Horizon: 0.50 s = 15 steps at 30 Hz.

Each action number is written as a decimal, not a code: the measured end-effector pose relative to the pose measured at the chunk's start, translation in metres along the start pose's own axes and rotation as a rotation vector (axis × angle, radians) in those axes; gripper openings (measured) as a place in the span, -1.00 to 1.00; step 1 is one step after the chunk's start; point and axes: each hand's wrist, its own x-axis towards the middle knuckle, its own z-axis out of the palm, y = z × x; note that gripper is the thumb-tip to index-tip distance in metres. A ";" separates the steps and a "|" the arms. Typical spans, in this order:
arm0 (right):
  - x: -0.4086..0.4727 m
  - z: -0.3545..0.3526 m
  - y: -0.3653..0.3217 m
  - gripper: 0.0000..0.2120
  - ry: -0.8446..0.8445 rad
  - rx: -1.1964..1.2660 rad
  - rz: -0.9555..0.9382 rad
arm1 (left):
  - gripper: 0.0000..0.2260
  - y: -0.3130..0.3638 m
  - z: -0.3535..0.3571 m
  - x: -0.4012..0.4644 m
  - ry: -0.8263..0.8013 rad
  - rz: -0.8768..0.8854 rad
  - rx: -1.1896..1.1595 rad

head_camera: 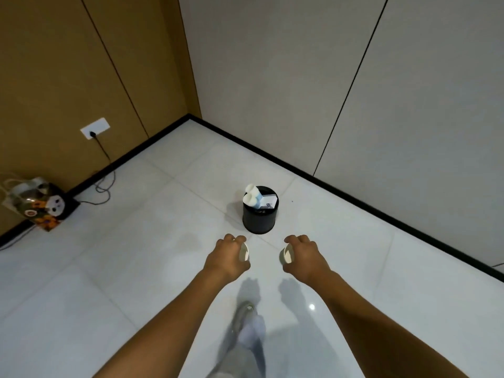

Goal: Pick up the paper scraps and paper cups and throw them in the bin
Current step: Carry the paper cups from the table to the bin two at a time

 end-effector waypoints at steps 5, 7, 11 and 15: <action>0.086 -0.035 -0.011 -0.40 -0.032 0.007 0.007 | -0.46 0.001 -0.034 0.086 -0.015 -0.039 -0.023; 0.115 -0.050 -0.015 -0.41 -0.035 -0.006 -0.006 | -0.46 0.004 -0.045 0.112 -0.013 -0.058 -0.044; 0.181 -0.079 -0.016 -0.42 -0.078 -0.022 -0.021 | -0.47 0.013 -0.058 0.169 -0.015 -0.093 -0.068; 0.252 -0.105 -0.008 -0.39 -0.142 -0.073 -0.076 | -0.48 0.026 -0.065 0.231 0.002 -0.151 -0.106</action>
